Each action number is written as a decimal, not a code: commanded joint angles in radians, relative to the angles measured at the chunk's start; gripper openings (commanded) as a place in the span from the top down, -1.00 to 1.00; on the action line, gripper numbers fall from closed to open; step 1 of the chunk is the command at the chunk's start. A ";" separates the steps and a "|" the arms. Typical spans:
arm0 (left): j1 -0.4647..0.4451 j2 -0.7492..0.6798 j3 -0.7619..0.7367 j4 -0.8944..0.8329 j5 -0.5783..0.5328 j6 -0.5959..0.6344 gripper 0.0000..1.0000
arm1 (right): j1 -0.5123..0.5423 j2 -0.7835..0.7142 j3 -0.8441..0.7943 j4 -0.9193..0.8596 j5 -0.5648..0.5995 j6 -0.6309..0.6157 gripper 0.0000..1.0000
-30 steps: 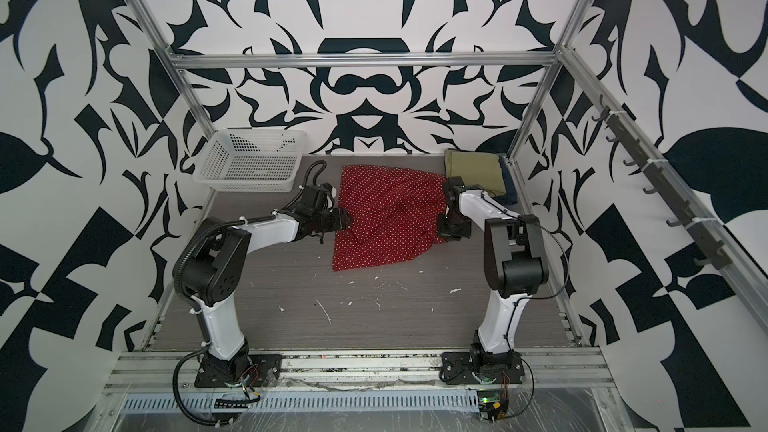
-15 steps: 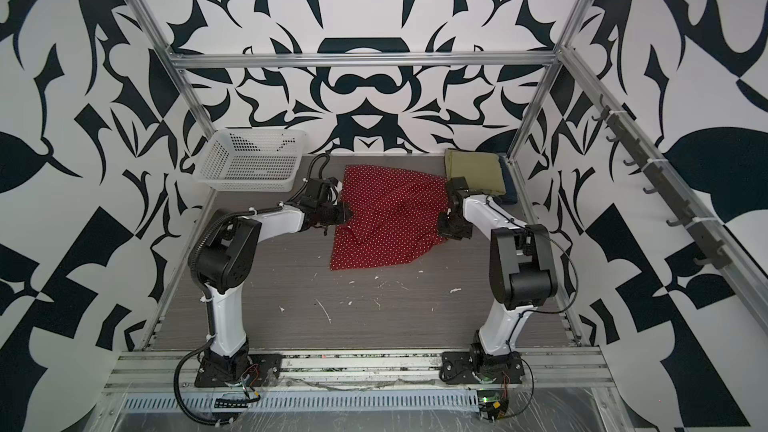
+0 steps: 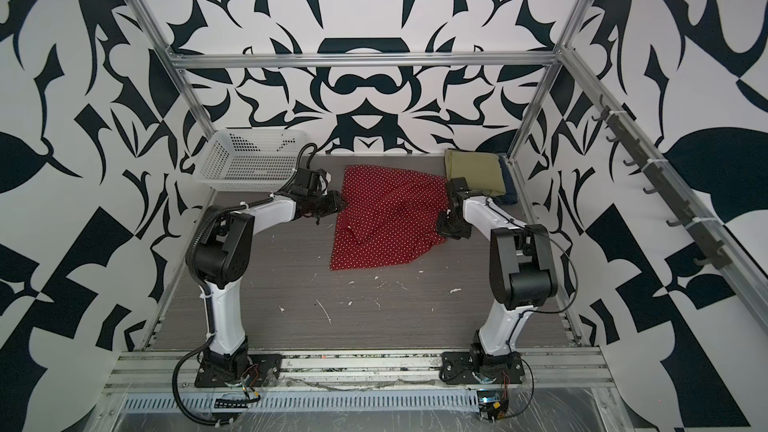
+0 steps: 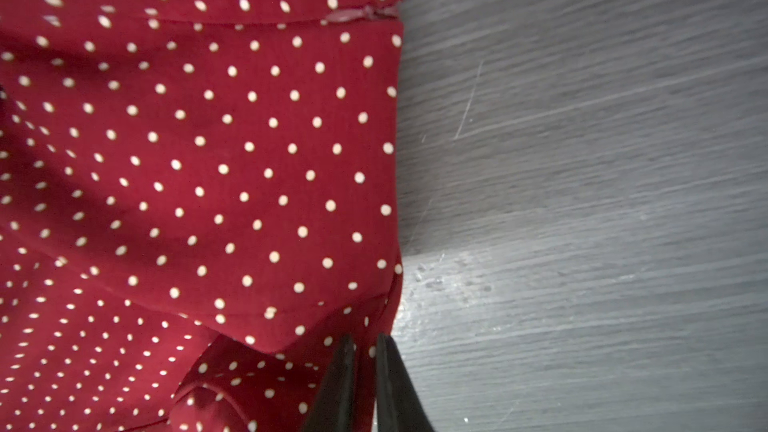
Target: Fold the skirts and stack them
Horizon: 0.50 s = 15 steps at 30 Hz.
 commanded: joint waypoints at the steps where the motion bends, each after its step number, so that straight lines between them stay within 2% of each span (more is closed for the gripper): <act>1: -0.021 0.034 0.012 -0.032 0.035 -0.019 0.19 | -0.001 -0.013 0.001 0.014 -0.010 0.010 0.67; 5: -0.046 0.038 0.031 -0.057 0.037 -0.013 0.36 | -0.001 -0.017 -0.001 0.015 -0.006 0.010 0.67; 15: -0.058 0.063 0.002 -0.027 0.061 -0.053 0.31 | -0.002 -0.025 -0.003 0.022 -0.009 0.010 0.67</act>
